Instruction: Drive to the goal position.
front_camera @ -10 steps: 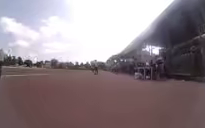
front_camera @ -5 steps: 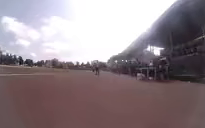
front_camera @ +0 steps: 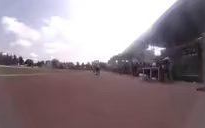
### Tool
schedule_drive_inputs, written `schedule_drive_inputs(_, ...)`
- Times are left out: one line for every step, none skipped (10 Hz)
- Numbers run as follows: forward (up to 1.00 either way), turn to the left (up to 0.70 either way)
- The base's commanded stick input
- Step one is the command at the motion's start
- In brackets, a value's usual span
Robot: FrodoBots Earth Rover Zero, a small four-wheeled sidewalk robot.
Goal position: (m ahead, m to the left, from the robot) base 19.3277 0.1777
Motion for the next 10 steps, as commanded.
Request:
schedule_drive_inputs(0.7, 0.0)
schedule_drive_inputs(0.7, 0.0)
schedule_drive_inputs(0.7, 0.0)
schedule_drive_inputs(0.7, 0.0)
schedule_drive_inputs(0.7, 0.0)
schedule_drive_inputs(0.7, 0.0)
schedule_drive_inputs(0.7, 0.0)
schedule_drive_inputs(0.7, 0.0)
schedule_drive_inputs(0.7, 0.0)
schedule_drive_inputs(0.7, 0.0)
